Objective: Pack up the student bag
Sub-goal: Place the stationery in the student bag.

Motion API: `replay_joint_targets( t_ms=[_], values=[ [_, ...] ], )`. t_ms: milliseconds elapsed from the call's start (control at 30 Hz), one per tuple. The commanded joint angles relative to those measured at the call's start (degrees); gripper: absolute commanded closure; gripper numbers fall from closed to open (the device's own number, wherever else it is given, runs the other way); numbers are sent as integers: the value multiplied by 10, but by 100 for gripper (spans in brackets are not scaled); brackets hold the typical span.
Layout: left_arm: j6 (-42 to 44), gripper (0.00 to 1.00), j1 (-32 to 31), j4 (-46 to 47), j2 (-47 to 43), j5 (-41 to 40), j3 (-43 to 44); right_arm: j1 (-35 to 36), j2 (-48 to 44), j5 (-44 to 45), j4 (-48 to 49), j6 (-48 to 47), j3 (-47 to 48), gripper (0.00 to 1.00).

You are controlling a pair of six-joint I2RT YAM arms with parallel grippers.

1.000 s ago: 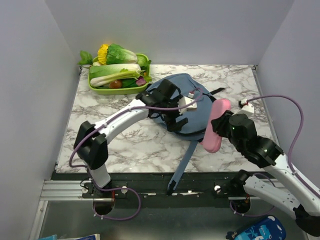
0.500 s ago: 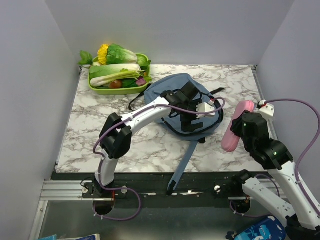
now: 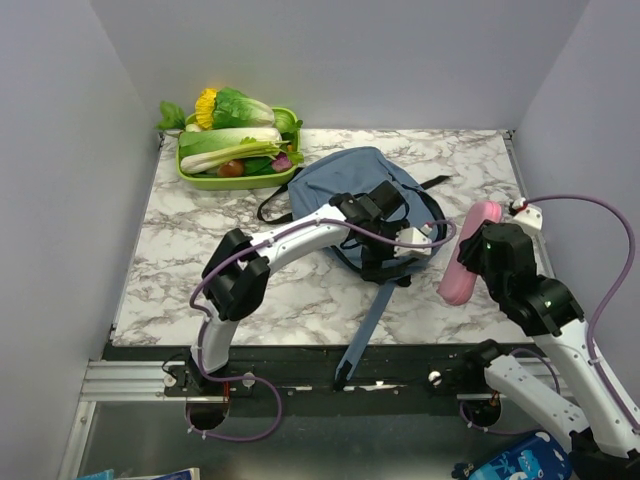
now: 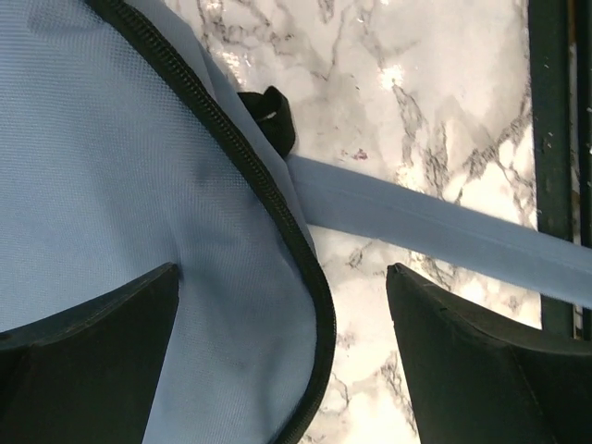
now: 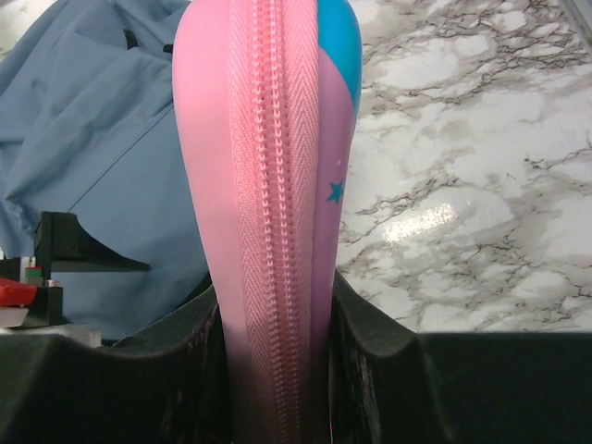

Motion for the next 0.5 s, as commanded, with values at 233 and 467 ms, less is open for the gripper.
replay_joint_targets(
  t_ms=[233, 467],
  values=[
    [-41, 11, -24, 276, -35, -244, -132, -4, 5, -35, 27, 6, -5, 84],
    [-43, 94, -22, 302, -53, -304, -123, -4, 2, -45, 30, 7, -5, 86]
  ],
)
